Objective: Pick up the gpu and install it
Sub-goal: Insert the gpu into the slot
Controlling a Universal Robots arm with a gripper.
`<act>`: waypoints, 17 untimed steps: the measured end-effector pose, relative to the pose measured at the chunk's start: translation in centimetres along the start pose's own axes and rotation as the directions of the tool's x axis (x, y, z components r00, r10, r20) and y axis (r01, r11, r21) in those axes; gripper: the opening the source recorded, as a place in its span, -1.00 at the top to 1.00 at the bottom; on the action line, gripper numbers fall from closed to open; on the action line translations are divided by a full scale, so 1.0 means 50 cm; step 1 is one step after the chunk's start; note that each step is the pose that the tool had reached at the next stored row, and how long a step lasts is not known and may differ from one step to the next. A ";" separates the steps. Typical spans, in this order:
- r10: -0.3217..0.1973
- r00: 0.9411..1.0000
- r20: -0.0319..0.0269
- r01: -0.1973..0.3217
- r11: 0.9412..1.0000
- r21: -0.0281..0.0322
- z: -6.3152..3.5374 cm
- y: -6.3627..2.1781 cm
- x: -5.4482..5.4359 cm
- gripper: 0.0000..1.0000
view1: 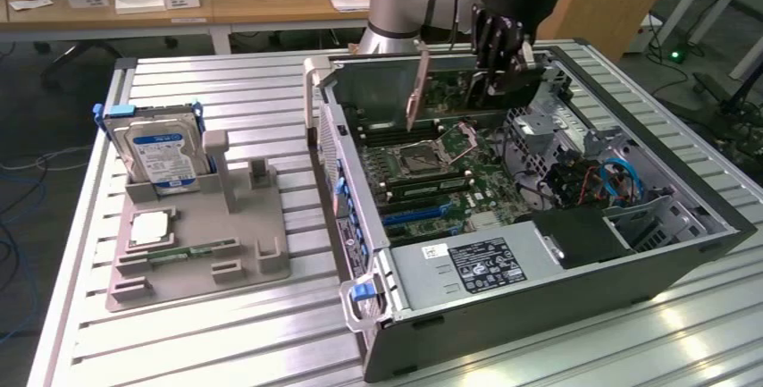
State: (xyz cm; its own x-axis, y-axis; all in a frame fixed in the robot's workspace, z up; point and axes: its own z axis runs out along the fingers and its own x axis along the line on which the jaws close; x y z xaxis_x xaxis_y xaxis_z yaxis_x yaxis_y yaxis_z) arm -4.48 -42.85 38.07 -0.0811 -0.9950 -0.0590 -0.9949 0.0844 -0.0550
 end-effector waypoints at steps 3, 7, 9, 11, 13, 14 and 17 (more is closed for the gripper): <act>0.000 1.000 0.000 0.000 1.000 0.000 0.001 0.005 0.000 0.44; -0.002 1.000 -0.002 0.002 1.000 -0.001 0.002 0.013 0.001 0.44; -0.003 1.000 -0.003 0.003 1.000 -0.001 0.003 0.016 0.003 0.44; -0.003 1.000 -0.003 0.003 1.000 -0.001 0.003 0.017 0.006 0.44; -0.002 1.000 -0.004 0.002 1.000 -0.001 0.004 0.019 0.008 0.44; -0.002 1.000 -0.004 0.002 1.000 -0.001 0.005 0.020 0.009 0.44; -0.006 1.000 -0.004 0.006 1.000 -0.001 0.007 0.021 0.015 0.44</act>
State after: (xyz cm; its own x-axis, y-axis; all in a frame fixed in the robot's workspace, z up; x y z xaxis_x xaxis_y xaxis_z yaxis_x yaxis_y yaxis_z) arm -5.58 -43.49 37.60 -0.0757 -0.9956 -0.0546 -0.9954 0.0786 -0.0542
